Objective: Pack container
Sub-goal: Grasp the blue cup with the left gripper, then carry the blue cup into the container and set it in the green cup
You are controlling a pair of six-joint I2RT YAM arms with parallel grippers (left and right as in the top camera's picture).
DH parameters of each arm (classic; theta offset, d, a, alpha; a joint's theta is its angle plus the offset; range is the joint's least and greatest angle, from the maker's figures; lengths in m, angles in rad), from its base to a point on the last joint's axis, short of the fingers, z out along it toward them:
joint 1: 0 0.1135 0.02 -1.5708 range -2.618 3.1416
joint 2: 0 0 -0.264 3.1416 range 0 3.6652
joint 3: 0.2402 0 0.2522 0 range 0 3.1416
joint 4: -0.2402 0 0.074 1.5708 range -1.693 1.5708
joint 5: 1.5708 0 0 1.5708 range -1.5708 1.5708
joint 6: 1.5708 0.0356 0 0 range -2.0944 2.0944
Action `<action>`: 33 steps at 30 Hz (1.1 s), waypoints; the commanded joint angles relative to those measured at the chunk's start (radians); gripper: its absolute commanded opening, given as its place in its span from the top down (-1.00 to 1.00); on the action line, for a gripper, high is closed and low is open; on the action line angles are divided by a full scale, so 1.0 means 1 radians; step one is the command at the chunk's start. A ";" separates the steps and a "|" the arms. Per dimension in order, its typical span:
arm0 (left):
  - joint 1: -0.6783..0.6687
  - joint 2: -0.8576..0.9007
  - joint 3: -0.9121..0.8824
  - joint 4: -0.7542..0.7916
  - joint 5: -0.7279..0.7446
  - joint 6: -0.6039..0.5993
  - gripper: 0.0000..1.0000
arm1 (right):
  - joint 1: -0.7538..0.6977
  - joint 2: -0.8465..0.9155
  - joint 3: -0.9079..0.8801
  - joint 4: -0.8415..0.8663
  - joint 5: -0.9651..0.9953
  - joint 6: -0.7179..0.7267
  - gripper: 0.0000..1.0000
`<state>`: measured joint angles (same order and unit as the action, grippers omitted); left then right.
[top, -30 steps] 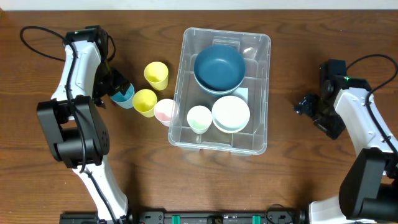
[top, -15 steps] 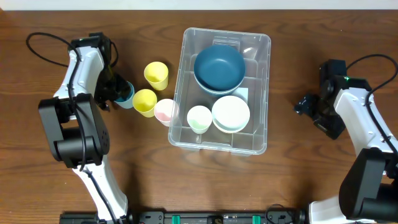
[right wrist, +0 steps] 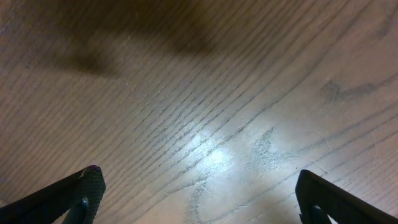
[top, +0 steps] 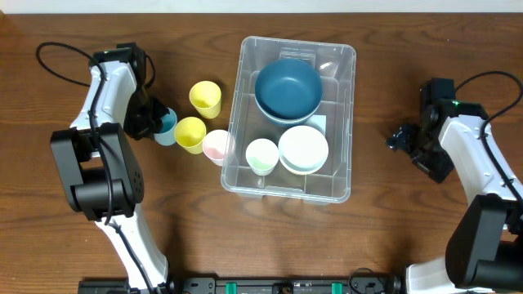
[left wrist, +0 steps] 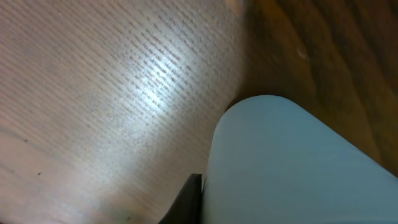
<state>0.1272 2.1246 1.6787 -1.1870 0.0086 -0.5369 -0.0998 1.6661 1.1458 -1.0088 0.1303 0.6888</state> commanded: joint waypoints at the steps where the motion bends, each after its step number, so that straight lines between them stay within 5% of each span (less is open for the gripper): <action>1: 0.007 -0.049 0.051 -0.017 -0.004 0.036 0.88 | -0.004 0.002 0.001 0.000 0.008 0.013 -0.98; 11: 0.010 -0.404 0.095 -0.034 0.074 0.090 0.88 | -0.004 0.002 0.001 0.000 0.008 0.013 -0.98; 18: -0.155 -0.650 0.093 -0.055 0.210 0.171 0.88 | -0.004 0.002 0.001 0.000 0.008 0.013 -0.99; 25: -0.369 -0.642 0.063 -0.085 0.207 0.174 0.88 | -0.004 0.002 0.001 0.000 0.008 0.013 -0.99; 33: -0.460 -0.518 0.025 -0.095 0.209 0.200 0.88 | -0.004 0.002 0.001 0.000 0.008 0.013 -0.99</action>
<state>-0.3103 1.5787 1.7081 -1.2781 0.2108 -0.3790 -0.0998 1.6661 1.1458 -1.0084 0.1303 0.6888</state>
